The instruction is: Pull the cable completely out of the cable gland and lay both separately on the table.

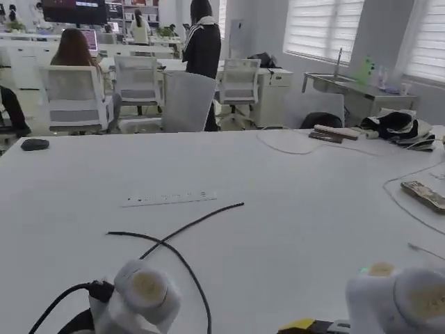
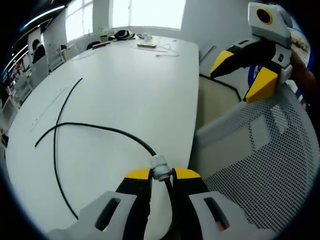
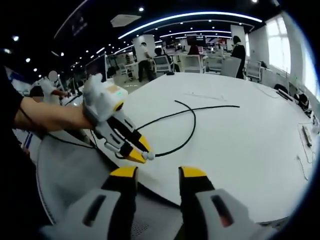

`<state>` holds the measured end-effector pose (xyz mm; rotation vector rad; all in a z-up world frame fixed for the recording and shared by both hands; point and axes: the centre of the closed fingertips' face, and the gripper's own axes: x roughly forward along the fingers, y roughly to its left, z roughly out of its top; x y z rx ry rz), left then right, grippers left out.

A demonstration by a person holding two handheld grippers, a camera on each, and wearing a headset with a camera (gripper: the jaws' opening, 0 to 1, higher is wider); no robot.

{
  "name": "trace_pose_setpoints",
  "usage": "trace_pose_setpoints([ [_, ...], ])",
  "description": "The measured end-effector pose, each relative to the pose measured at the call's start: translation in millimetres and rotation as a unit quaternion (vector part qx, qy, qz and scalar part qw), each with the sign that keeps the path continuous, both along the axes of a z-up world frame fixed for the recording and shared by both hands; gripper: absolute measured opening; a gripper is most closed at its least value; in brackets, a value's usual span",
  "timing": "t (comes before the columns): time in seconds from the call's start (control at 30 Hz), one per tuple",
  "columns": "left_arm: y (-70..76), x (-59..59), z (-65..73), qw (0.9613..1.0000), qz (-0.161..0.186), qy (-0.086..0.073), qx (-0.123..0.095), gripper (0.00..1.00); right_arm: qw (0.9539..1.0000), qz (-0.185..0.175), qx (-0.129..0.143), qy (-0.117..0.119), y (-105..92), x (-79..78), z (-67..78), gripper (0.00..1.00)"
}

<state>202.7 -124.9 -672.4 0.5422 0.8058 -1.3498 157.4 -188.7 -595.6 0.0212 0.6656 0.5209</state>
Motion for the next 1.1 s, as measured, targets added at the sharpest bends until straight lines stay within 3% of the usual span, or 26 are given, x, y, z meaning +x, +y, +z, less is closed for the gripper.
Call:
trace_pose_setpoints([
  [0.13,13.9,-1.1,14.7,0.9999,-0.007,-0.013,-0.003,0.17,0.999,0.044,-0.002,0.003,15.3,6.8,1.0,0.32],
  [0.23,22.5,-3.5,27.5,0.9998,-0.011,-0.017,-0.007,0.16,0.9954,0.095,-0.015,0.007,29.4,11.7,0.7,0.32],
  [0.3,25.7,-5.8,32.6,0.9996,-0.018,-0.021,-0.009,0.16,0.9912,0.131,-0.021,0.007,38.1,12.6,1.3,0.29],
  [0.4,34.4,-12.7,40.1,0.9984,-0.045,-0.035,0.004,0.16,0.9781,0.205,-0.035,0.015,53.9,12.4,0.3,0.27],
  [0.47,39.5,-18.7,43.7,0.9972,-0.061,-0.041,0.012,0.16,0.9633,0.26,-0.06,0.024,63.3,11.0,-4.2,0.27],
  [0.53,43.1,-22.9,47.4,0.9958,-0.074,-0.052,0.018,0.16,0.9424,0.32,-0.091,0.037,71.8,8.0,-11.5,0.27],
  [0.57,44.4,-24.2,48.3,0.9952,-0.077,-0.056,0.021,0.16,0.9268,0.357,-0.112,0.035,77.3,8.2,-15.9,0.28],
  [0.63,47.1,-27.4,50.4,0.9942,-0.085,-0.061,0.024,0.16,0.9126,0.385,-0.13,0.043,84.1,10.9,-21.6,0.28],
  [0.7,48.8,-29.6,51.5,0.9934,-0.091,-0.065,0.025,0.16,0.8996,0.415,-0.132,0.038,95.1,13.9,-24.0,0.28],
  [0.73,49.8,-31.4,52.3,0.9929,-0.095,-0.067,0.024,0.16,0.8958,0.423,-0.133,0.037,98.6,15.6,-24.6,0.27],
  [0.77,50.1,-33.5,53.2,0.9925,-0.099,-0.068,0.024,0.16,0.8866,0.442,-0.133,0.034,104.8,16.1,-25.5,0.26],
  [0.8,50.6,-36.0,54.0,0.9918,-0.105,-0.069,0.021,0.16,0.882,0.451,-0.131,0.034,108.2,16.1,-26.4,0.25],
  [0.93,53.3,-40.6,55.3,0.9913,-0.112,-0.067,0.016,0.16,0.8554,0.497,-0.135,0.052,118.8,9.5,-31.2,0.24],
  [1.0,54.4,-42.8,56.1,0.991,-0.115,-0.067,0.013,0.16,0.8395,0.524,-0.134,0.052,124.5,3.8,-32.4,0.22],
  [1.03,55.0,-43.5,56.3,0.9906,-0.118,-0.068,0.012,0.16,0.8397,0.524,-0.131,0.055,126.1,3.2,-32.9,0.22],
  [1.1,56.1,-44.5,56.3,0.9894,-0.126,-0.073,0.011,0.16,0.8348,0.532,-0.129,0.06,128.9,0.4,-34.2,0.21],
])
